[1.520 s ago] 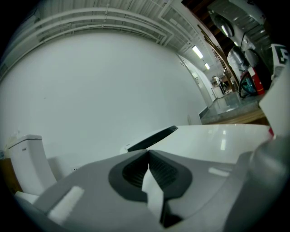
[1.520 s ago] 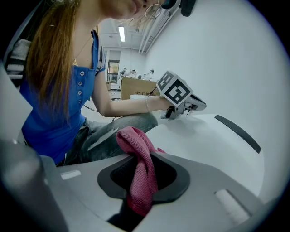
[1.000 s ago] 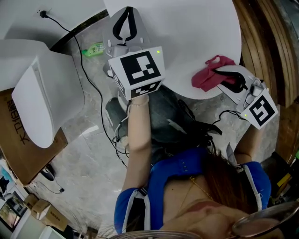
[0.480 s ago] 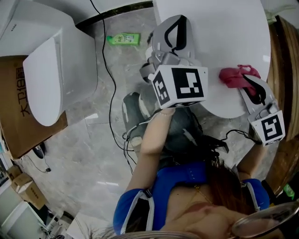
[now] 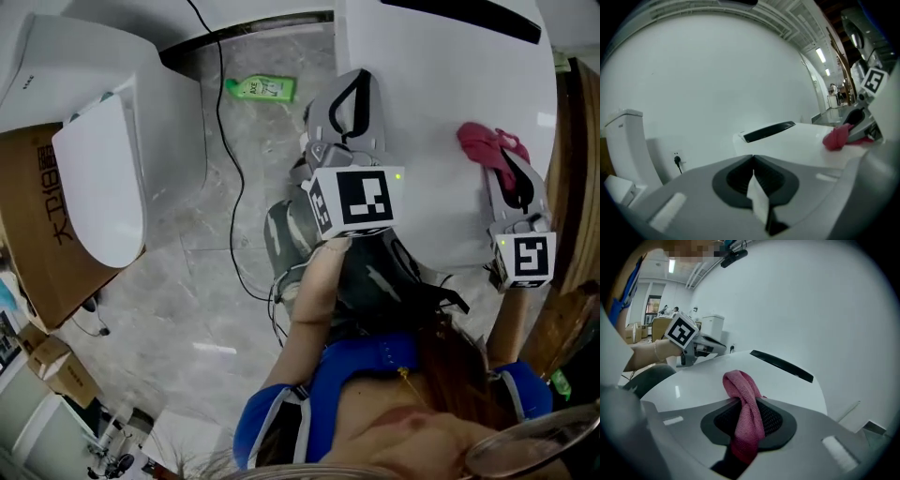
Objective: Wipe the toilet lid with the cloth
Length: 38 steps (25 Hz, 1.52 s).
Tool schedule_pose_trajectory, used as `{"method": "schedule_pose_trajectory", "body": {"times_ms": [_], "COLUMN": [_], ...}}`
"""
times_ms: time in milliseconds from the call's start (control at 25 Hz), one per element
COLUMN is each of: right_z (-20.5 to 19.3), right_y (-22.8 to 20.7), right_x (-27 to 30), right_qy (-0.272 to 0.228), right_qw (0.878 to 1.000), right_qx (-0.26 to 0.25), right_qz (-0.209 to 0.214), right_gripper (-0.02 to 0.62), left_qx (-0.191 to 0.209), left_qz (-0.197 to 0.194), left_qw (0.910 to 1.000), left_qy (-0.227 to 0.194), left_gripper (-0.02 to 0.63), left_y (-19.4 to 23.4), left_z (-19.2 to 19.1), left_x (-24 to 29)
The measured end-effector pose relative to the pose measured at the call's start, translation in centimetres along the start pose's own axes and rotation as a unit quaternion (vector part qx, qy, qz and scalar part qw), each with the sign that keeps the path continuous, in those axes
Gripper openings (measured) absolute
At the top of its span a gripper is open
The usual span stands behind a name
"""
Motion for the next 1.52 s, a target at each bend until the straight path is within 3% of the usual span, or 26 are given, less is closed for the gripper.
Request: {"method": "schedule_pose_trajectory", "body": {"times_ms": [160,320,480,640,800,1040,1160,1320,1440,1520], "right_z": [0.2,0.6,1.2,4.0,15.4,29.7,33.0,34.8,35.2,35.8], "right_y": [-0.1,-0.5,-1.4,-1.1,-4.4,-9.1,-10.0,-10.9,-11.2,-10.8], "right_x": [0.5,0.8,0.8,-3.0,-10.7,-28.6,-37.7,-47.2,-52.5,-55.0], "right_qy": [0.016,0.064,0.103,0.123,0.027,-0.128,-0.178,-0.217,-0.243,-0.263], "right_qw": [1.000,0.995,0.987,0.980,0.986,0.973,0.964,0.958,0.943,0.934], "right_qx": [0.013,0.068,0.110,0.147,0.157,0.191,0.197,0.179,0.196,0.204], "right_qz": [-0.004,0.032,0.049,0.053,0.041,0.027,0.014,-0.057,-0.117,-0.133], "right_gripper": [0.078,0.078,0.078,0.074,0.074,0.075,0.075,0.077,0.077,0.077], "left_qx": [0.000,0.002,0.006,-0.068,-0.137,-0.134,-0.121,-0.112,-0.120,-0.131], "left_qz": [-0.006,-0.043,-0.081,-0.106,-0.107,-0.144,-0.158,-0.150,-0.137,-0.130], "left_qw": [0.9991,0.9936,0.9875,0.9826,0.9802,0.9800,0.9801,0.9820,0.9828,0.9823], "left_qy": [0.041,0.105,0.135,0.136,0.095,0.030,0.004,-0.021,-0.031,-0.032], "left_gripper": [0.003,0.003,0.003,0.003,0.003,0.003,0.003,0.002,-0.005,-0.007], "left_y": [3.0,3.3,3.2,3.2,4.5,3.6,2.5,1.9,1.9,1.9], "left_z": [1.9,4.4,9.4,16.6,25.9,37.4,40.8,43.2,44.1,44.3], "left_x": [-1.4,-5.5,-10.9,-18.3,-24.9,-34.1,-37.9,-41.3,-43.5,-45.1]}}
Point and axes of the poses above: the fingertips, and each gripper's own axes: x forward along the fingers, y to its left, z out of its top, the point moved 3 cm from there along -x, backward along the fingers, and after that the axes turned 4 degrees about x, right-handed, at the moved point
